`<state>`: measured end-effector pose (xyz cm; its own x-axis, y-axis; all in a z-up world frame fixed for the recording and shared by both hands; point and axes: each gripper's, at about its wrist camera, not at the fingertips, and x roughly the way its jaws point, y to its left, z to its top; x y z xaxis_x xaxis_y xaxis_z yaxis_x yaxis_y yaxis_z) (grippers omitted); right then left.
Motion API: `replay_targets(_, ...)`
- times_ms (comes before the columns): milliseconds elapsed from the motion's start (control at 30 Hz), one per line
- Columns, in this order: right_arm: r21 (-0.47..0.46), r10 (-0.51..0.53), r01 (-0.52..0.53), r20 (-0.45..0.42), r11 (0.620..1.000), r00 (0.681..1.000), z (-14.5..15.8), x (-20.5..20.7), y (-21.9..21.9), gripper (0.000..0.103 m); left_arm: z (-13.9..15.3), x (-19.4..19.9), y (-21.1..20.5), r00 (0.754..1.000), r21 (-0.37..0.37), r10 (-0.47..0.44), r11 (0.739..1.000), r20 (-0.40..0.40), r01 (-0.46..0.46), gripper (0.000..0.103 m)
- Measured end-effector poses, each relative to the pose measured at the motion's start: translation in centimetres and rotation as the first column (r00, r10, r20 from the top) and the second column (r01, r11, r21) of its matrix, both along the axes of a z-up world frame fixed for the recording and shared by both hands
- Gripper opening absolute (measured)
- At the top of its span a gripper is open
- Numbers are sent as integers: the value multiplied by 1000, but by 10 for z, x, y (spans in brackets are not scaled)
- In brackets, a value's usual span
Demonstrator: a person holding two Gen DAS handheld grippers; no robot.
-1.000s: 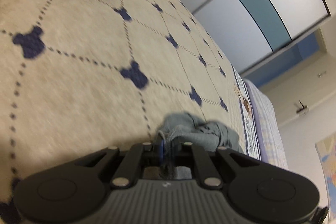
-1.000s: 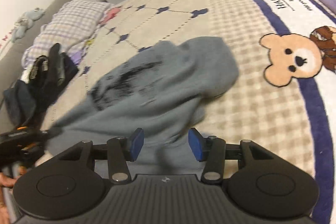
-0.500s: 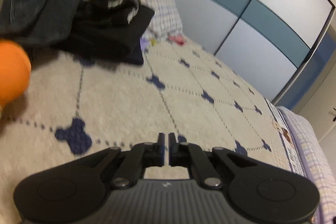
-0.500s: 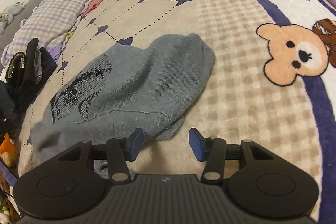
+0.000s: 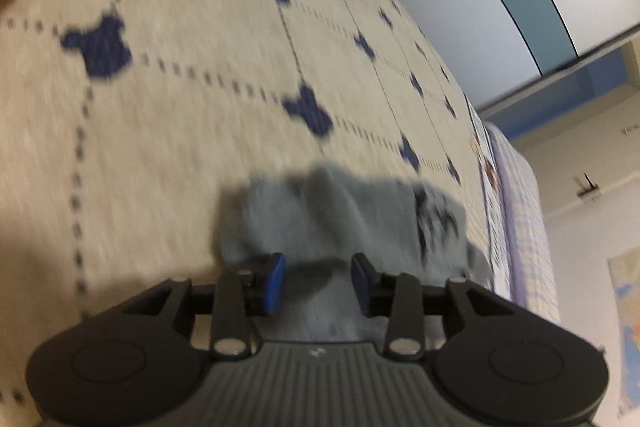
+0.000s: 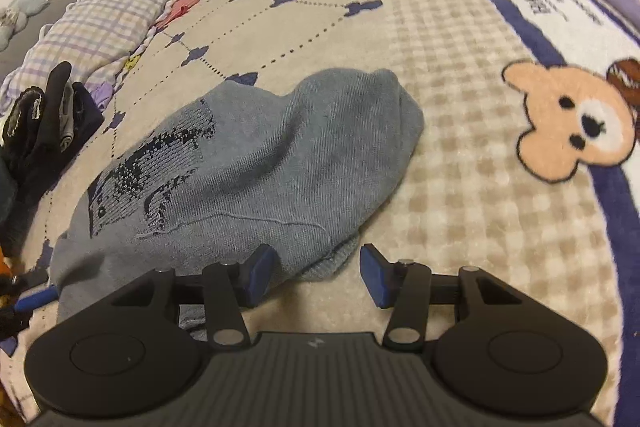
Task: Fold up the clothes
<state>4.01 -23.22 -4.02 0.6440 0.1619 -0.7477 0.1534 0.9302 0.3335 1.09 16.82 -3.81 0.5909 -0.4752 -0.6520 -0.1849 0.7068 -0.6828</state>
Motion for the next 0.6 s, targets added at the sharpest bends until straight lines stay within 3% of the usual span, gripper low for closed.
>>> replay_targets(267,27,-21,21,3,999,1000,-13,4,1,49,-25,-11,-24,987,-114,-120,988,-104,108,49)
replay_targets(333,20,-27,27,16,999,999,-12,3,3,40,-36,-9,-28,984,-152,-123,983,-130,103,49)
replay_targets(400,27,-18,17,30,999,999,-11,2,4,17,-40,-9,-31,987,-153,-103,985,-125,83,48)
replay_targets(433,32,-19,17,37,999,999,-10,0,3,16,-39,-9,-33,989,-146,-93,986,-119,75,48)
replay_targets(533,44,-46,43,77,998,996,-2,-6,2,11,-36,-8,-37,993,-111,-60,993,-100,49,37)
replay_targets(600,69,-72,65,116,996,991,9,-13,1,10,-31,-9,-38,996,-63,-32,998,-87,27,16)
